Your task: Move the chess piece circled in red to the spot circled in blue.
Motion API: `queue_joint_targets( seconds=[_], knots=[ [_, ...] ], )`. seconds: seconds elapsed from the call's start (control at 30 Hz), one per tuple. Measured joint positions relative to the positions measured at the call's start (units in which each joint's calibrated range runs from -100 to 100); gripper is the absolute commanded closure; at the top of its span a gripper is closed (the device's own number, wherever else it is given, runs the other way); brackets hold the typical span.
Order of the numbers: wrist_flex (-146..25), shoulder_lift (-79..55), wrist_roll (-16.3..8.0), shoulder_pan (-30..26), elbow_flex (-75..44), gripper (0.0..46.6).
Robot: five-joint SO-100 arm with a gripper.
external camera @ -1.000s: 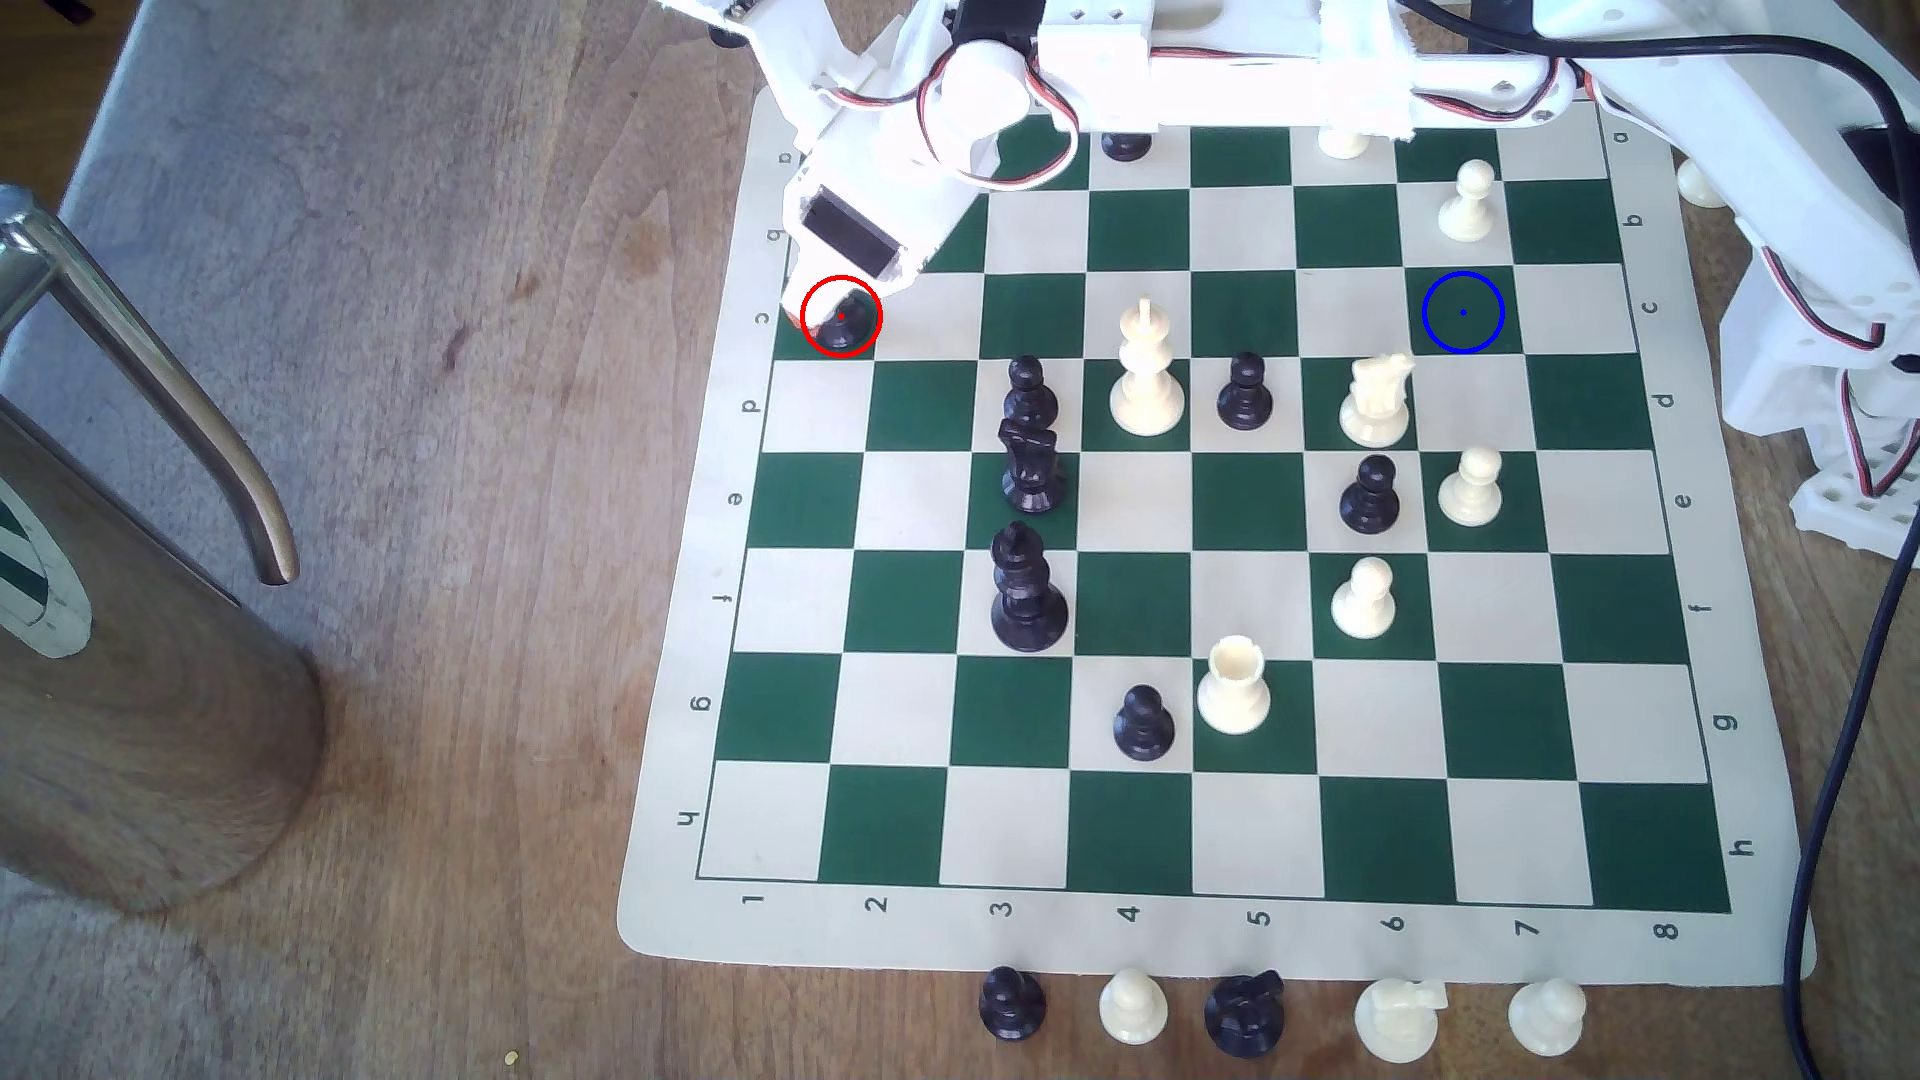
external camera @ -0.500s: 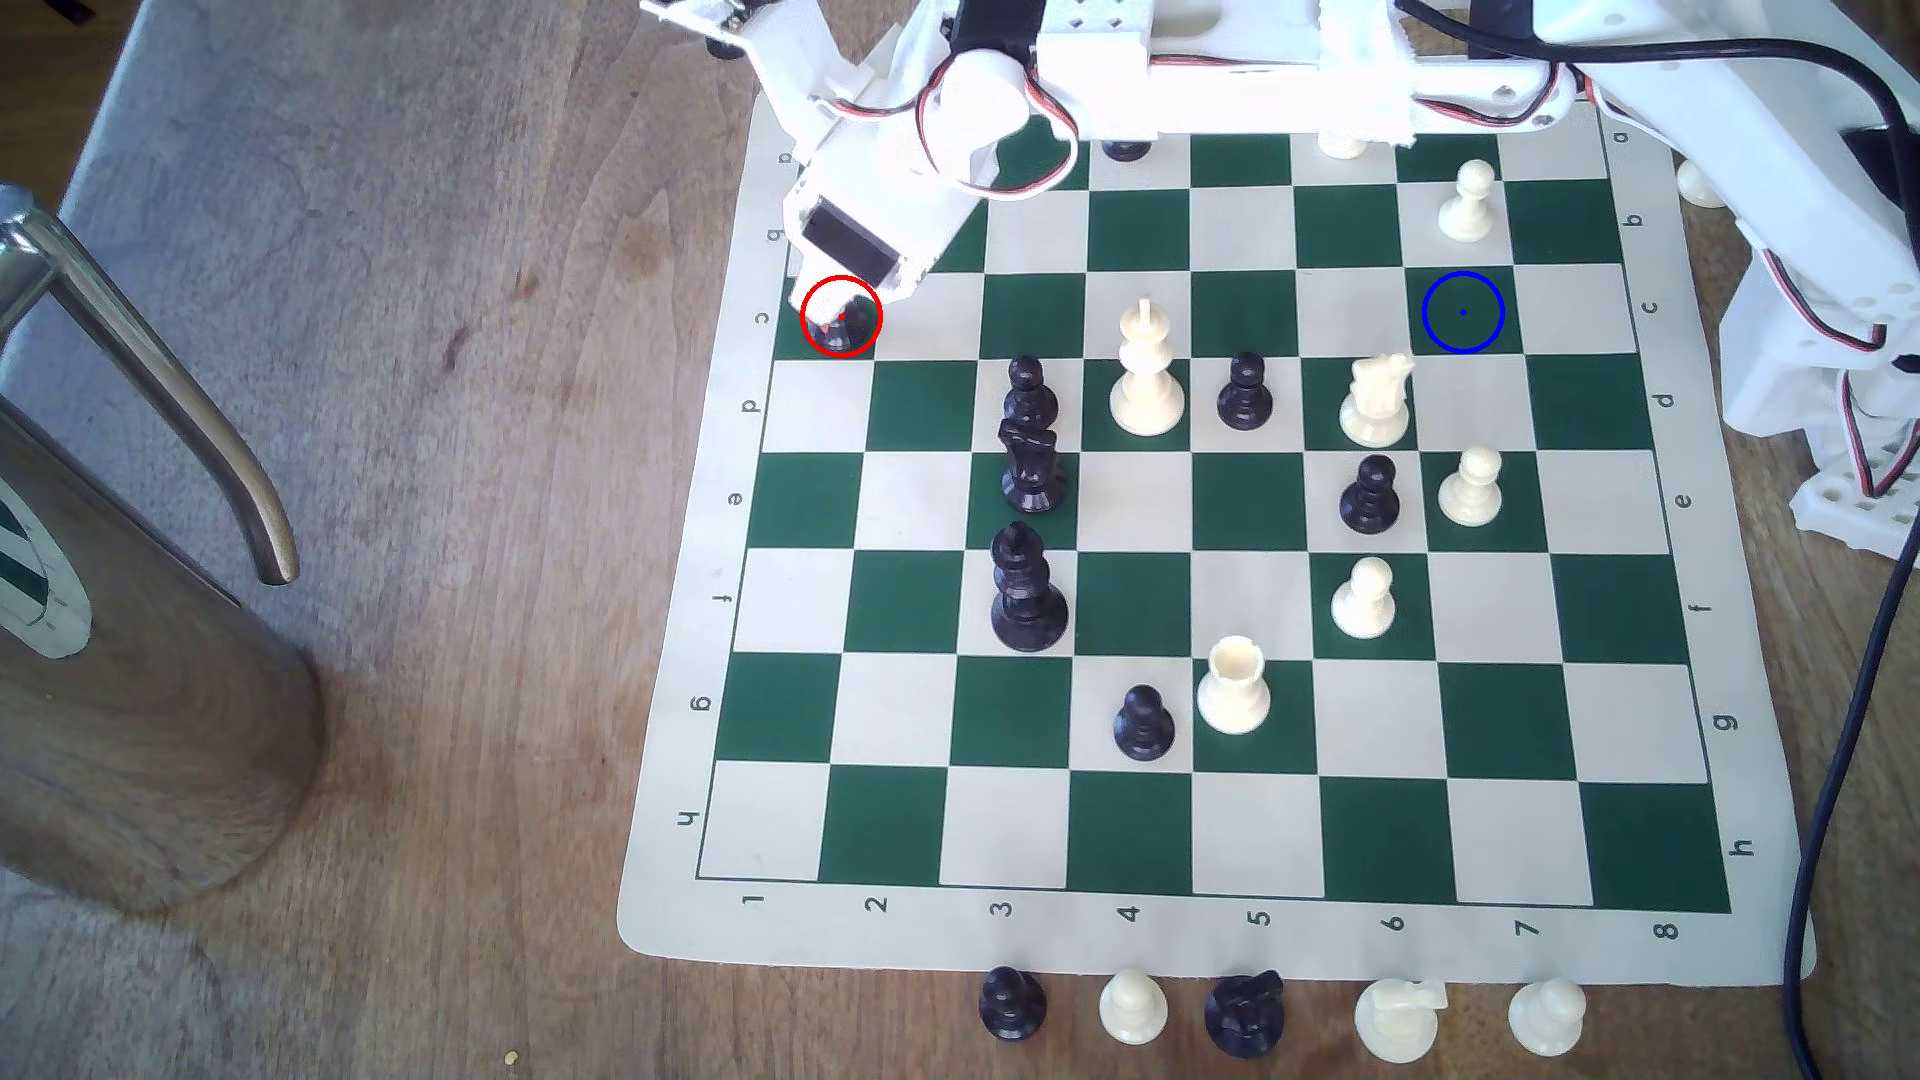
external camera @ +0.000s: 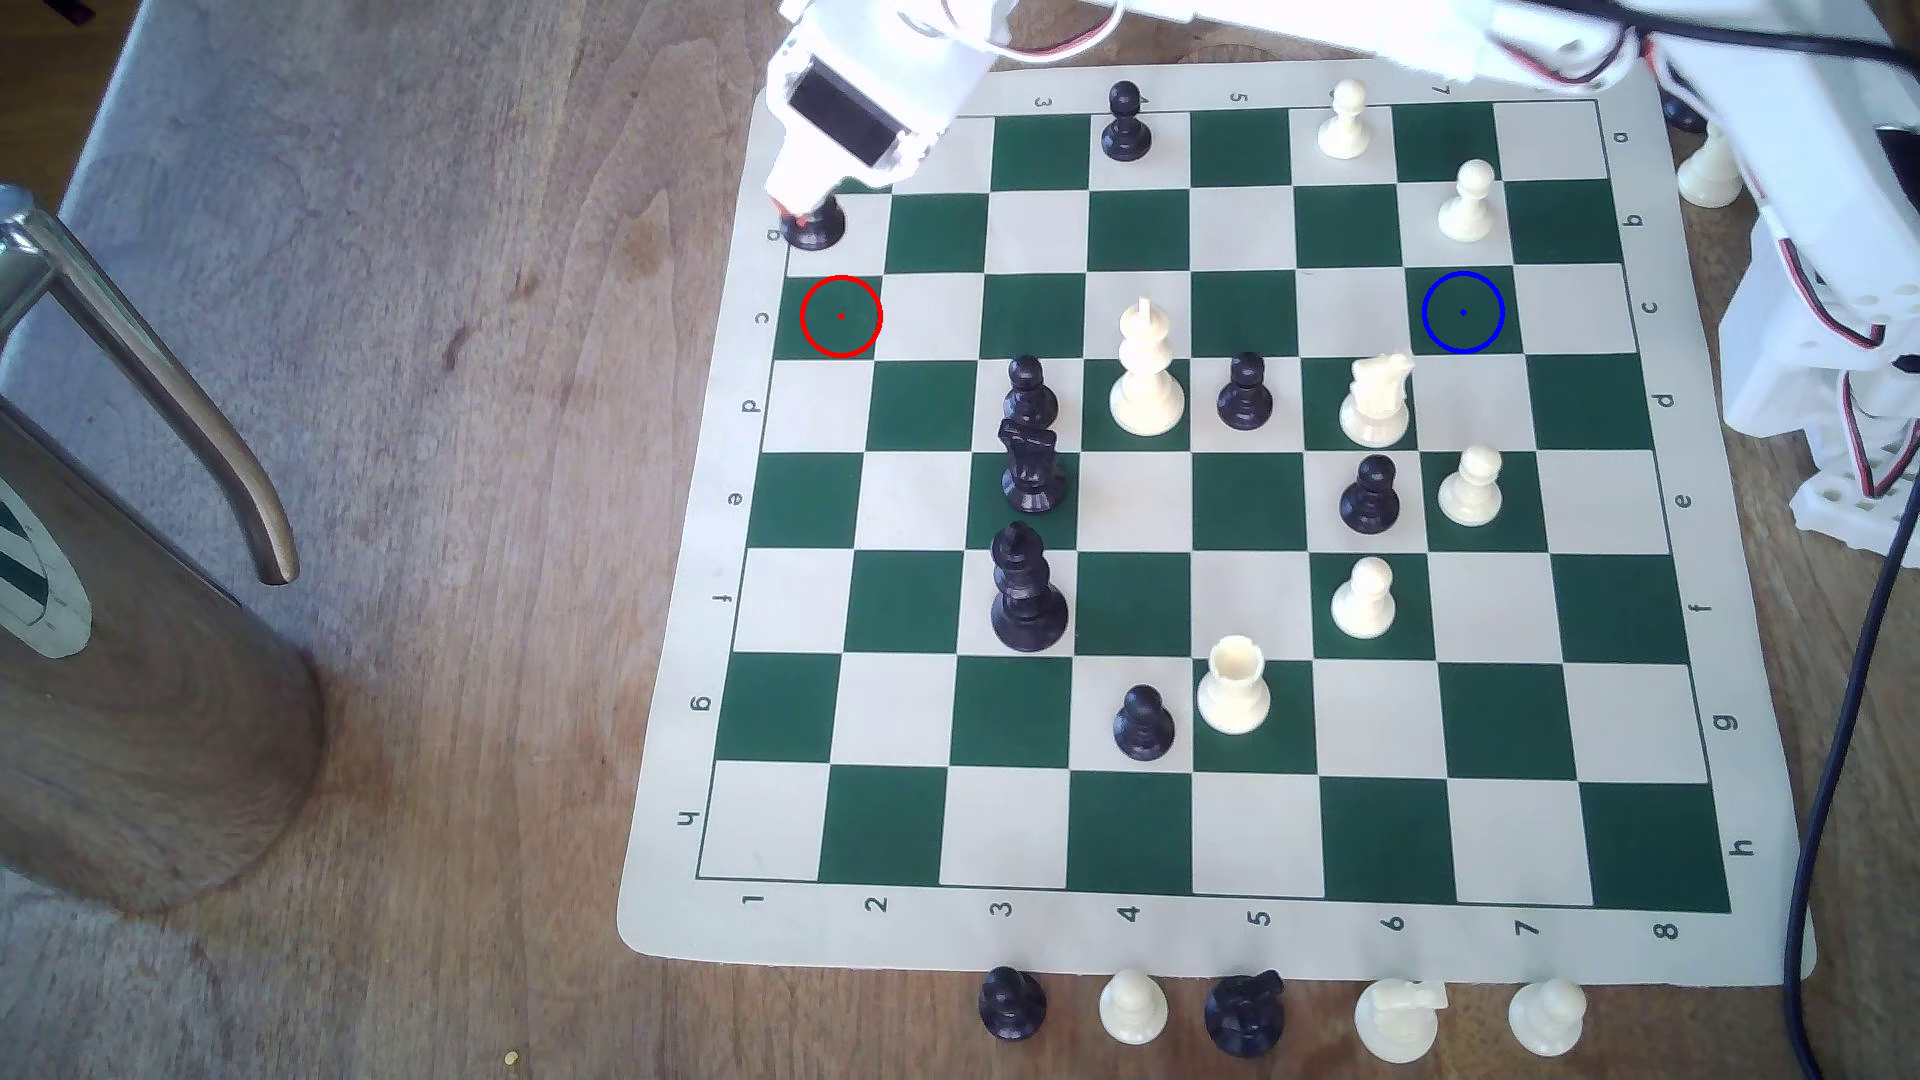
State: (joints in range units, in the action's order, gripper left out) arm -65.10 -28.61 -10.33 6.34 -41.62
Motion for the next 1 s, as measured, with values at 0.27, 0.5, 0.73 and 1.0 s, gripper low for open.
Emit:
queue_joint_targets(
  seconds=[0.27,0.5,0.73,1.0],
  knots=[
    [5.6,26.6,0.0,0.2,33.2,46.4],
    [12.0,47.5,0.0,1.8,62.3,46.4],
    [14.7,59.7,0.7,3.8,77.6,46.4],
    [15.1,72.2,2.0,9.2,91.4,46.4]
  ],
)
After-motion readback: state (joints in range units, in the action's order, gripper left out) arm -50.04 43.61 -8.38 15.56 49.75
